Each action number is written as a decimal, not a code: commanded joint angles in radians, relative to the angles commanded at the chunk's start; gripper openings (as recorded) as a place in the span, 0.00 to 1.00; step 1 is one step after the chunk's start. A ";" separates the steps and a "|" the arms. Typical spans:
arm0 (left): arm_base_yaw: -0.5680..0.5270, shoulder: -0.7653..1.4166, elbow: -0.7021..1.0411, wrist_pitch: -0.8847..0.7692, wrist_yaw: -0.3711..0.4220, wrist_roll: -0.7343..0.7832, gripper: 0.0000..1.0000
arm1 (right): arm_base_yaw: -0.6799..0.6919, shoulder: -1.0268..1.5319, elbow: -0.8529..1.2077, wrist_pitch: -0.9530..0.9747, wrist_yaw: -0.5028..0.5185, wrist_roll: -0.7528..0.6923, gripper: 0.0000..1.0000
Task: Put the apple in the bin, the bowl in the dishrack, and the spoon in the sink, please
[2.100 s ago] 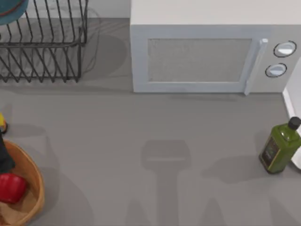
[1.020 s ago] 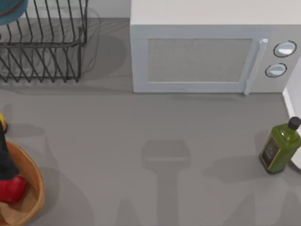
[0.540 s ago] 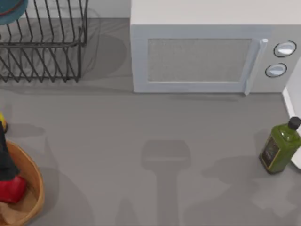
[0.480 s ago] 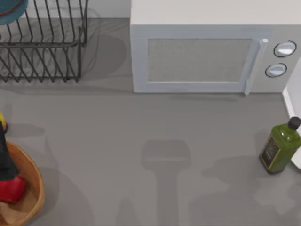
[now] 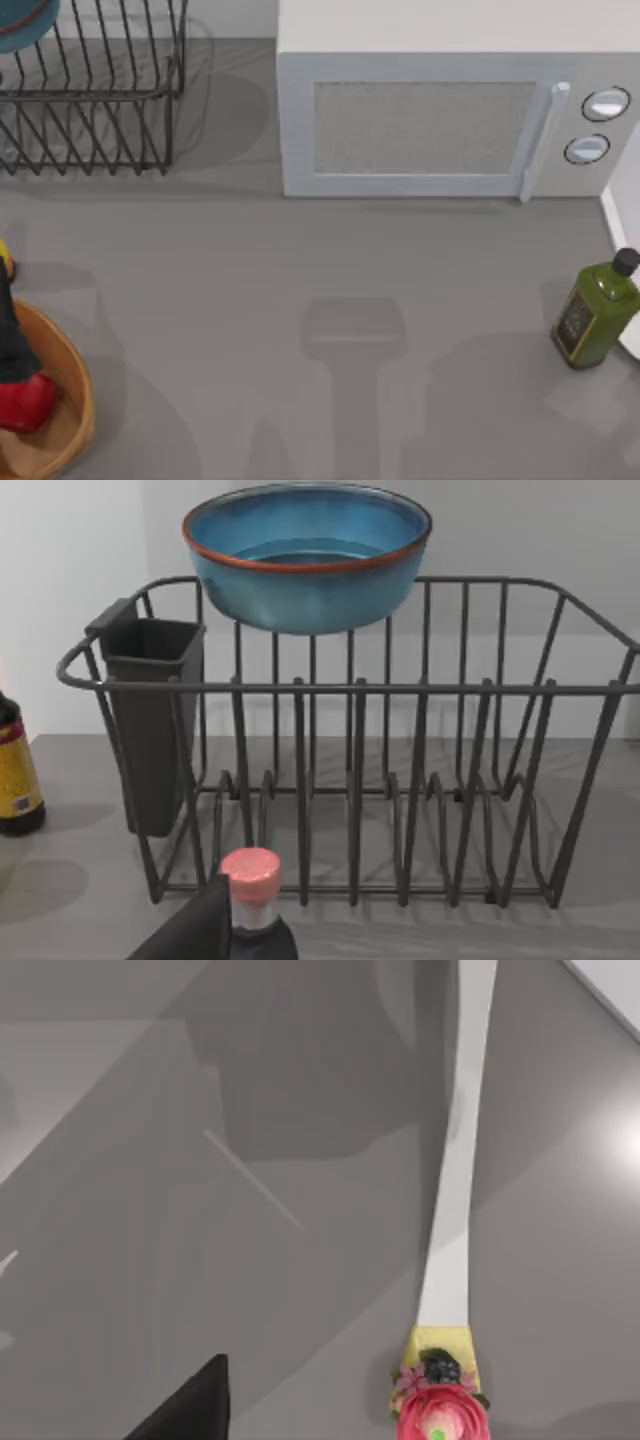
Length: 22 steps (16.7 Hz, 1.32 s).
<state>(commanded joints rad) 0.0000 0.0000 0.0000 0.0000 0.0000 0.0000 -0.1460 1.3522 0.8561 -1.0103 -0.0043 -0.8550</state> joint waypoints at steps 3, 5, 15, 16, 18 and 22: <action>0.000 0.000 0.000 0.000 0.000 0.000 1.00 | 0.003 0.001 -0.018 0.018 0.000 -0.002 1.00; 0.000 0.000 0.000 0.000 0.000 0.000 1.00 | 0.001 0.002 -0.073 0.075 0.000 -0.009 1.00; 0.000 0.000 0.000 0.000 0.000 0.000 1.00 | 0.004 0.231 -0.250 0.471 0.000 0.005 1.00; 0.000 0.000 0.000 0.000 0.000 0.000 1.00 | 0.005 0.242 -0.239 0.480 0.000 0.009 1.00; 0.000 0.000 0.000 0.000 0.000 0.000 1.00 | 0.006 0.244 -0.237 0.481 0.000 0.009 1.00; 0.000 0.000 0.000 0.000 0.000 0.000 1.00 | 0.006 0.244 -0.237 0.481 0.000 0.009 0.85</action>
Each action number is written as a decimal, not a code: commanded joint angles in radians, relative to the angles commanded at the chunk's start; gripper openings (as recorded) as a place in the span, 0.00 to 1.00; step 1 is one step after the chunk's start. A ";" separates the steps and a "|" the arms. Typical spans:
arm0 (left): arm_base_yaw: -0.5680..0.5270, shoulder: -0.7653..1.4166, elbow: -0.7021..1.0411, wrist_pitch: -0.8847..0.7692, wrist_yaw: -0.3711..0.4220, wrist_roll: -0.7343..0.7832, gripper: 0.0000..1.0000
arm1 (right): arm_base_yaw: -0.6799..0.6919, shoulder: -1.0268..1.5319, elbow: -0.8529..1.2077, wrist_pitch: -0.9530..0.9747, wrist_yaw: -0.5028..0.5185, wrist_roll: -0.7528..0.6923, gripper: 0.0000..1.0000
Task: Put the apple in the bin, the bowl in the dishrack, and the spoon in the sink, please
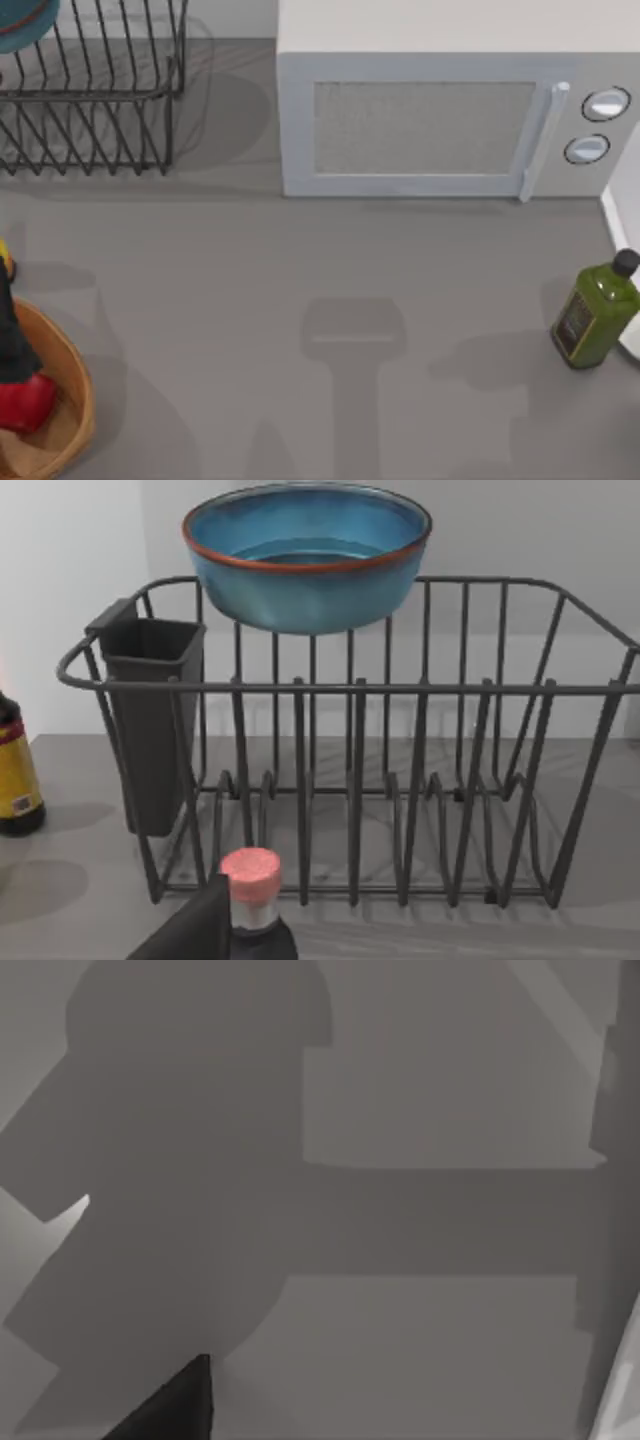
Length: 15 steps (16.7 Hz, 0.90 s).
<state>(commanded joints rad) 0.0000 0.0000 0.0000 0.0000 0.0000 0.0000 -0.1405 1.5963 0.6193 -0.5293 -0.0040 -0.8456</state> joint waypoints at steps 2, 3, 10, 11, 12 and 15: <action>0.000 0.000 0.000 0.000 0.000 0.000 1.00 | 0.000 0.000 0.000 0.000 0.000 0.000 0.70; 0.000 0.000 0.000 0.000 0.000 0.000 1.00 | 0.000 0.000 0.000 0.000 0.000 0.000 0.62; 0.000 0.000 0.000 0.000 0.000 0.000 1.00 | 0.000 0.000 0.000 0.000 0.000 0.000 0.10; 0.000 0.000 0.000 0.000 0.000 0.000 1.00 | 0.000 0.000 0.000 0.000 0.000 0.000 0.02; 0.000 0.000 0.000 0.000 0.000 0.000 1.00 | 0.000 0.000 0.000 0.000 0.000 0.000 0.00; 0.000 0.000 0.000 0.000 0.000 0.000 1.00 | 0.000 0.000 0.000 0.000 0.000 0.000 0.00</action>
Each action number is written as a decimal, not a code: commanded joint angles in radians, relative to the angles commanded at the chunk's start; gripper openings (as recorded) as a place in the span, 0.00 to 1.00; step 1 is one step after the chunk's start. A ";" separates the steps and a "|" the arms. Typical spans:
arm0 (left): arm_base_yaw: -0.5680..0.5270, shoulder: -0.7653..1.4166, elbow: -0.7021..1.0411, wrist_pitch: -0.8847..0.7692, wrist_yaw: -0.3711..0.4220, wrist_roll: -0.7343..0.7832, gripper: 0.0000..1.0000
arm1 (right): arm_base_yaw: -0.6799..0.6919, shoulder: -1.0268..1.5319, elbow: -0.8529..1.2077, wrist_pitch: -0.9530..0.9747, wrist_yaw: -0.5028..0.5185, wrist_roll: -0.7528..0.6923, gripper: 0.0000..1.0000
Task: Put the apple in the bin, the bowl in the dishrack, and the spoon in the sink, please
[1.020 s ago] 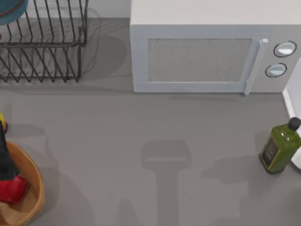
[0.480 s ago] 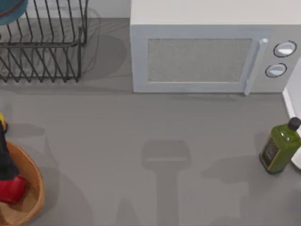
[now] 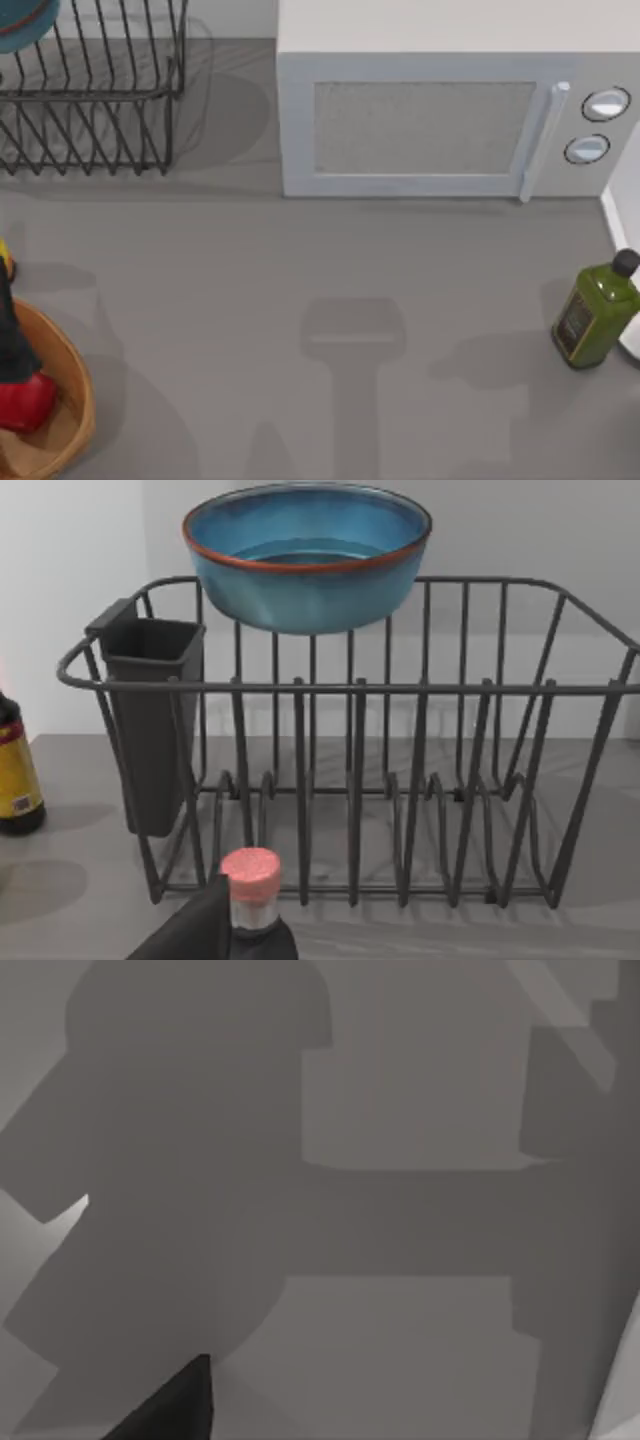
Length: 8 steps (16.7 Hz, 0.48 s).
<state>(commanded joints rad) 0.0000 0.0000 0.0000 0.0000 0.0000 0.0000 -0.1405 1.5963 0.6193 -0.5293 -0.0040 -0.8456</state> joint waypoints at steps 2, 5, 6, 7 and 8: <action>0.000 0.000 0.000 0.000 0.000 0.000 1.00 | 0.000 0.000 0.000 0.000 0.000 0.000 0.00; 0.000 0.000 0.000 0.000 0.000 0.000 1.00 | -0.010 -0.083 0.019 -0.168 0.006 -0.003 0.00; 0.000 0.000 0.000 0.000 0.000 0.000 1.00 | -0.010 -0.084 0.022 -0.171 0.006 -0.003 0.00; 0.000 0.000 0.000 0.000 0.000 0.000 1.00 | -0.010 -0.088 0.034 -0.184 0.006 -0.007 0.00; 0.000 0.000 0.000 0.000 0.000 0.000 1.00 | -0.010 -0.098 0.057 -0.208 0.005 -0.011 0.00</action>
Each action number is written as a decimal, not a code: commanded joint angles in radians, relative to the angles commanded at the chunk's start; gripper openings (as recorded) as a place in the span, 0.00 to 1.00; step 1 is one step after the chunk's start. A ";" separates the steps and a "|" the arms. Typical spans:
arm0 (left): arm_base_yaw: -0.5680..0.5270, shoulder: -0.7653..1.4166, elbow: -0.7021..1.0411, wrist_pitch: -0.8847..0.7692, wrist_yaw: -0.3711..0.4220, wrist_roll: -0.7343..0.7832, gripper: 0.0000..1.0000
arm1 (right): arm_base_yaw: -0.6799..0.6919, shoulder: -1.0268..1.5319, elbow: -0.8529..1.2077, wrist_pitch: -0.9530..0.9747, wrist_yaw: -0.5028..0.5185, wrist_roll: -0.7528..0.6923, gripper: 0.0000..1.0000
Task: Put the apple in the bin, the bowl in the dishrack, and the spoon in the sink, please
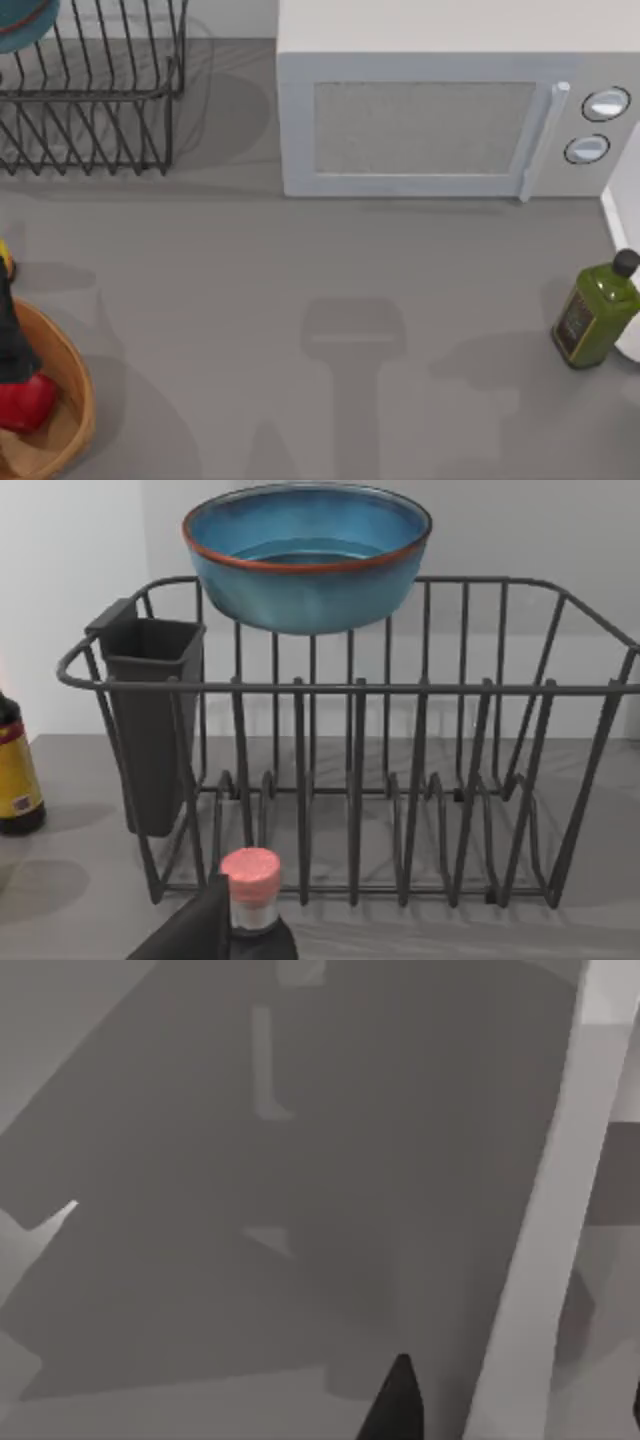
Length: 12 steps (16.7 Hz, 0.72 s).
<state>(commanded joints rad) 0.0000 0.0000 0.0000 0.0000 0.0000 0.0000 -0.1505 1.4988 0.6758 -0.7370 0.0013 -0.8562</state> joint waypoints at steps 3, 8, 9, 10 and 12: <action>0.000 0.000 0.000 0.000 0.000 0.000 1.00 | -0.002 -0.045 0.083 -0.132 -0.005 -0.004 0.00; 0.000 0.000 0.000 0.000 0.000 0.000 1.00 | -0.002 -0.130 0.220 -0.387 0.000 -0.006 0.00; 0.000 0.000 0.000 0.000 0.000 0.000 1.00 | -0.003 -0.148 0.239 -0.409 0.001 -0.003 0.00; 0.000 0.000 0.000 0.000 0.000 0.000 1.00 | -0.004 -0.159 0.249 -0.421 0.001 0.000 0.00; 0.000 0.000 0.000 0.000 0.000 0.000 1.00 | -0.005 -0.160 0.250 -0.423 0.001 0.000 0.00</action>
<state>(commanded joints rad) 0.0000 0.0000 0.0000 0.0000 0.0000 0.0000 -0.1552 1.3385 0.9260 -1.1598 0.0024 -0.8557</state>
